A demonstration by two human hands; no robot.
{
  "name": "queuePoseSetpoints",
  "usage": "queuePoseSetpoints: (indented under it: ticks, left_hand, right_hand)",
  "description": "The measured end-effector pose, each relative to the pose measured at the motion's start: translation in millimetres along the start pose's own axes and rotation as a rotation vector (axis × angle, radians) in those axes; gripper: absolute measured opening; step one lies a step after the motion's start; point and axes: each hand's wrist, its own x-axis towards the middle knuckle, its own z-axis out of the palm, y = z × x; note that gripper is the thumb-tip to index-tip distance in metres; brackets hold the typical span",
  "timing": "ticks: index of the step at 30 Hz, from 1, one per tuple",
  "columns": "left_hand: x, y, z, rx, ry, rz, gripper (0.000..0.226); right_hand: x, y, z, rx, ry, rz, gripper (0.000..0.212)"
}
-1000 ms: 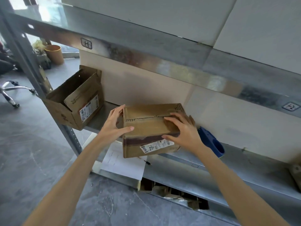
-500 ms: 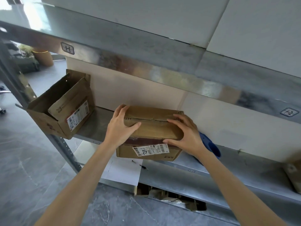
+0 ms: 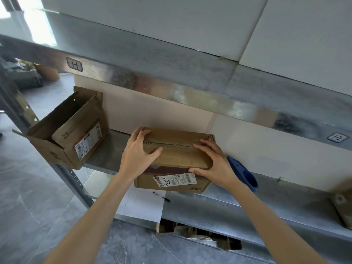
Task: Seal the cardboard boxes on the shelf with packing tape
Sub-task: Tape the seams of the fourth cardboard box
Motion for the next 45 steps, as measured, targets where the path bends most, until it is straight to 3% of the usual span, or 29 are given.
queuePoseSetpoints:
  ticks: [6,21,26,31,38,45]
  left_hand:
    - [-23,7,1,0.101,0.110,0.078,0.059]
    - [19,0,9,-0.131,-0.124,0.199,0.045]
    - [22,4,13,0.128,0.009,0.226,0.050]
    - [16,14,17,0.217,0.148,0.168,0.056]
    - [8,23,24,0.141,0.113,0.097,0.050]
    - [-22,49,38,0.044,0.072,-0.021,0.064]
  right_hand:
    - [-9,-3,2,0.017,0.057,0.006,0.082]
    - [-49,19,-27,-0.051,0.028,0.042,0.084]
    - [-54,23,-33,-0.146,-0.008,0.027,0.086]
    - [-57,29,-40,-0.182,-0.033,-0.008,0.086]
    - [-59,31,-42,-0.208,0.010,-0.056,0.078]
    - [-55,34,-47,-0.248,0.065,-0.166,0.056]
